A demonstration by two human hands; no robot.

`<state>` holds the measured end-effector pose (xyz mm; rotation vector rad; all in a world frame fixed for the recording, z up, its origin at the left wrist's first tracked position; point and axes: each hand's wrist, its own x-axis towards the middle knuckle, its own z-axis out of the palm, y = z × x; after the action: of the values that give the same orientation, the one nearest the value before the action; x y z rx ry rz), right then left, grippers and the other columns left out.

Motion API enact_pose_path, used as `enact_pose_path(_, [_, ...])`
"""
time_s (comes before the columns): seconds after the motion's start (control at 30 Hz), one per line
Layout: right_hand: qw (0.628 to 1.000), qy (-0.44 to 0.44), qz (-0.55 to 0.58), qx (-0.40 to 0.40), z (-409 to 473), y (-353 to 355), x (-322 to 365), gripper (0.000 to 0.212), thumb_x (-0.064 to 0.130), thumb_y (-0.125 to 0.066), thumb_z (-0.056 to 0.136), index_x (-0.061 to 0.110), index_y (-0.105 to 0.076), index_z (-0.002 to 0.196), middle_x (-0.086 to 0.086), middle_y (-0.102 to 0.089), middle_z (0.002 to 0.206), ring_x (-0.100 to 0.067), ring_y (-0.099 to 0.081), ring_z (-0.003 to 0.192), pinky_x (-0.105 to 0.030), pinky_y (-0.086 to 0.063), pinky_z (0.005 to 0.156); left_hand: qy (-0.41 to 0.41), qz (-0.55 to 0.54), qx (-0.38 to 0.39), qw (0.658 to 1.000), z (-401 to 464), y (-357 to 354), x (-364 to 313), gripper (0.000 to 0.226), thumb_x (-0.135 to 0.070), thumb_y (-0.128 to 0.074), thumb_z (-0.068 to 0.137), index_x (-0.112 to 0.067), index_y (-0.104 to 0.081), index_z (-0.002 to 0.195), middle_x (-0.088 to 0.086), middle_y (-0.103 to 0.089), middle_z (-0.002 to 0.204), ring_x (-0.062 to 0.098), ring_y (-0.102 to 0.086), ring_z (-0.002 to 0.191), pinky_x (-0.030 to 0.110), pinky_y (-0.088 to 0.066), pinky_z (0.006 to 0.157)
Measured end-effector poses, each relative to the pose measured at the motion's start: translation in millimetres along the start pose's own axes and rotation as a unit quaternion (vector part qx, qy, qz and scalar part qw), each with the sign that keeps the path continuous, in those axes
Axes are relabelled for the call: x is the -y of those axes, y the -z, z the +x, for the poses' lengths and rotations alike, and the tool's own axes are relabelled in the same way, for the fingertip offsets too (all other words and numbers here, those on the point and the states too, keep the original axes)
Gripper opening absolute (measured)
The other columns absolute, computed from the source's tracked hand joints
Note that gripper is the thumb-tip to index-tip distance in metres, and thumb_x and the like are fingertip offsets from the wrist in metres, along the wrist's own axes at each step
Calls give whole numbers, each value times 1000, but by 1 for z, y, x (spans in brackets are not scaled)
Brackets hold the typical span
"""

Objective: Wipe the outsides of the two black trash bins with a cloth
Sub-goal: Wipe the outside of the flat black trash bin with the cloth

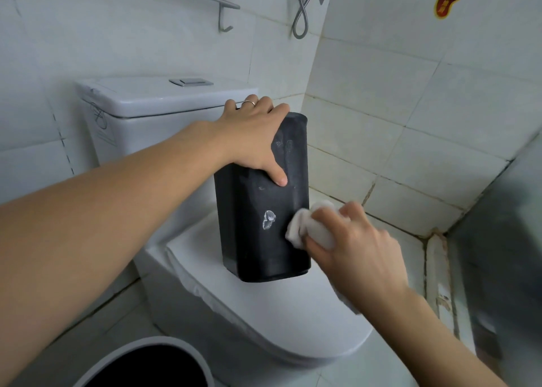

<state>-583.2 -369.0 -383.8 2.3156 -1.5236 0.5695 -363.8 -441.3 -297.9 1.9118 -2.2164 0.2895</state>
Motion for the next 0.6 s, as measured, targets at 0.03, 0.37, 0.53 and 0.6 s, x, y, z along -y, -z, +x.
enact_pose_path(0.03, [1000,-15,4,1,9,2,0,23,54,-51,90,36,-54,104,5,-45,94,-32,-56,58,-30,-40,49,-2,3,-3,1000,0,0,-1,114,-76,-78,46,-22,-33,136,2,-40,127,27,-33,125,45,-29,94])
enact_pose_path(0.37, [1000,6,22,7,-3,-1,8,20,49,-60,85,31,-54,91,2,-47,86,-30,-51,46,-29,-38,39,12,-1,14,1000,1,-1,10,117,-79,-77,47,-23,-30,140,2,-39,133,27,-31,129,45,-28,97])
enact_pose_path(0.53, [999,-9,-14,29,-14,-3,2,22,53,-59,86,34,-58,97,4,-48,90,-28,-54,47,-24,-30,41,7,-3,2,1000,2,-3,7,115,-78,-77,47,-22,-32,138,2,-40,131,27,-31,128,46,-28,96])
enact_pose_path(0.6, [999,-25,-26,37,-7,2,8,30,64,-48,89,38,-52,104,7,-44,98,-26,-56,57,-26,-30,45,8,-2,2,1000,1,-3,8,117,-78,-77,47,-22,-31,139,2,-39,131,28,-31,129,46,-28,98])
